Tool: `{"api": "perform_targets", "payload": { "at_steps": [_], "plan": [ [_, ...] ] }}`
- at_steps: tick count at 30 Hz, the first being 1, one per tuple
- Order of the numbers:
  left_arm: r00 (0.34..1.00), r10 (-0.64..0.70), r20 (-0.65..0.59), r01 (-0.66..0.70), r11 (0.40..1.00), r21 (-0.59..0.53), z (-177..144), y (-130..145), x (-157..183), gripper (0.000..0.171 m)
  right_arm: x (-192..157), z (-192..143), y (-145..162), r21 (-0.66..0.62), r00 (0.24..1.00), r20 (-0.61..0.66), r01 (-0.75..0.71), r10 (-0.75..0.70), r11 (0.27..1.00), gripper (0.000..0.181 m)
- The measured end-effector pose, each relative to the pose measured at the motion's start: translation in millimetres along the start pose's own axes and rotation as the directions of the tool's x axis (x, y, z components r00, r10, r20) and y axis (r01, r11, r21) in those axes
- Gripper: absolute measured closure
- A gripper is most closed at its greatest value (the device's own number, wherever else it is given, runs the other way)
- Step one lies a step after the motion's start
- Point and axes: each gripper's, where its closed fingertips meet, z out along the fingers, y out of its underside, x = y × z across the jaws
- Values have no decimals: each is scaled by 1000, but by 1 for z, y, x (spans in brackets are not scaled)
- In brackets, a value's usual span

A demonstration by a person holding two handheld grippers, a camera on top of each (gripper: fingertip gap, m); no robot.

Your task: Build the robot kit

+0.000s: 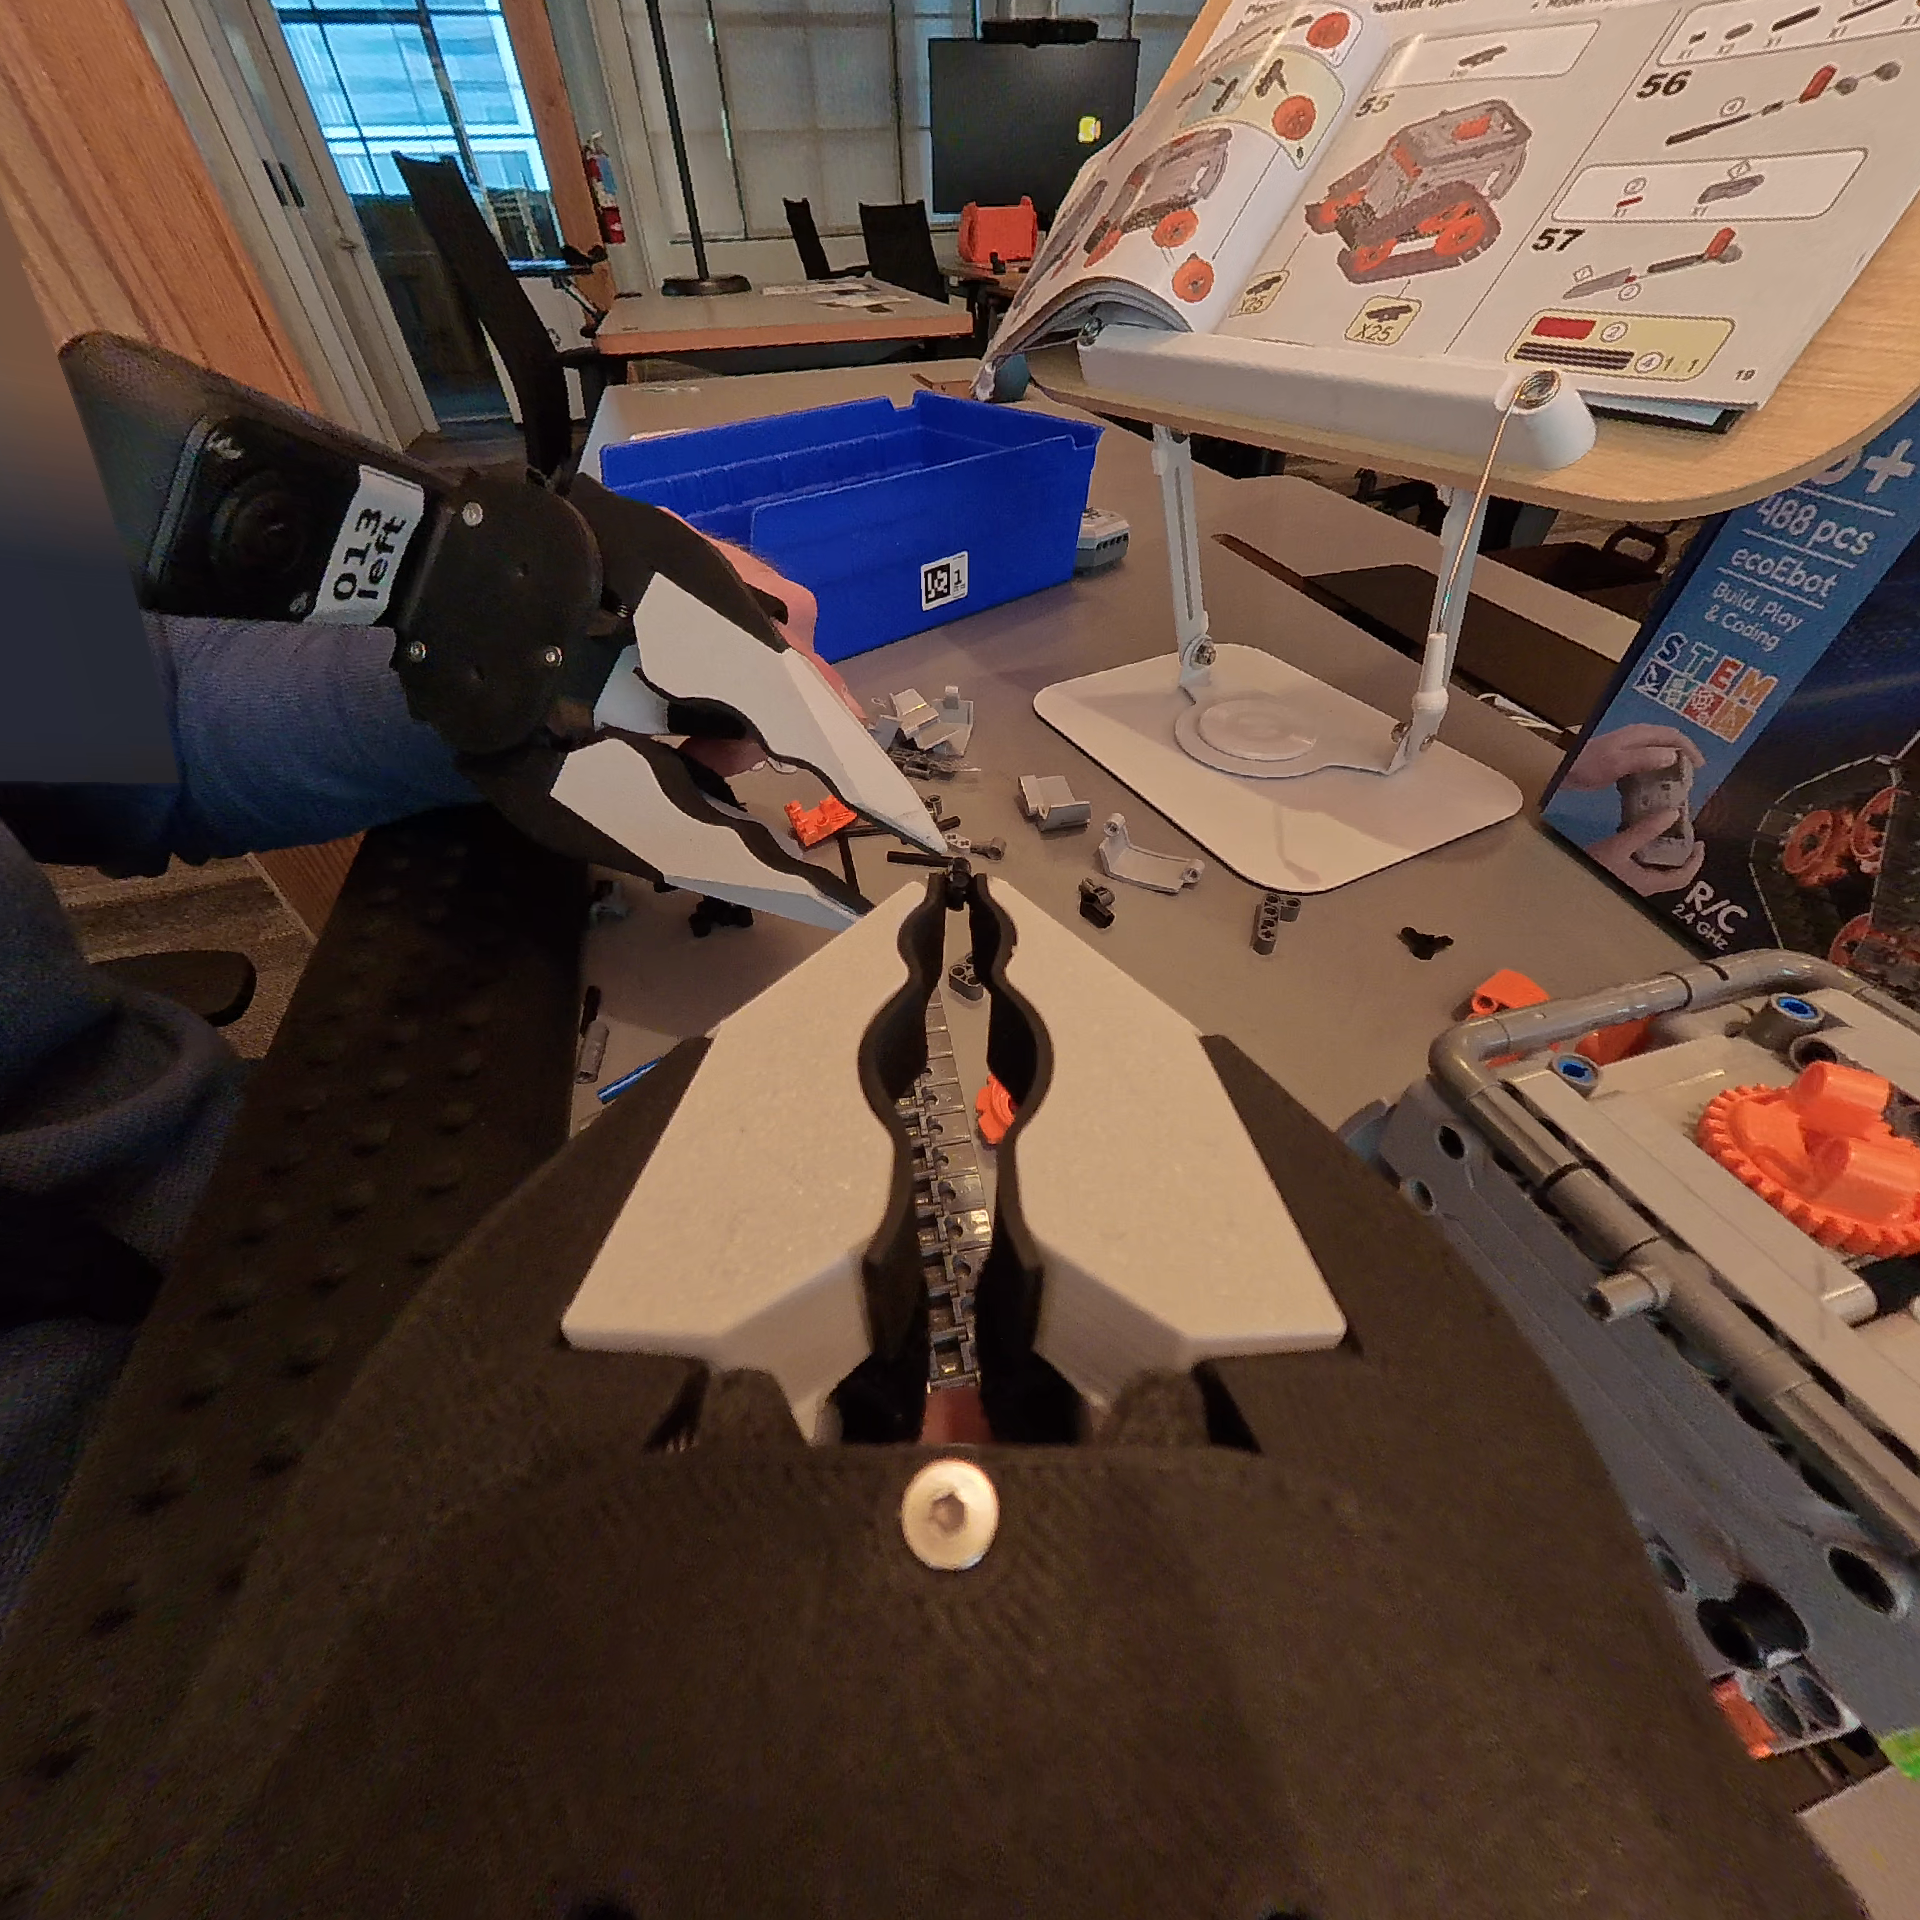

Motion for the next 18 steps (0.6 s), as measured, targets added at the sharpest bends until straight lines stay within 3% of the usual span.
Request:
{"api": "perform_targets", "payload": {
  "at_steps": [7, 12, 18],
  "plan": [
    [958, -105, -266, 110, 994, 4, -10, 2, 34, 140, 1, -5, 6, -18, 1000, -9, 1, -1, 1000, 179],
    [865, -137, -483, 127, 990, -54, -12, 1, 74, 121, 2, -8, 11, -26, 1000, -14, -8, 8, 1000, 179],
    [789, -191, -584, 133, 981, -141, -4, 3, 103, 113, -1, -6, 15, -44, 1000, 2, -11, 11, 999, 179]
  ]
}}
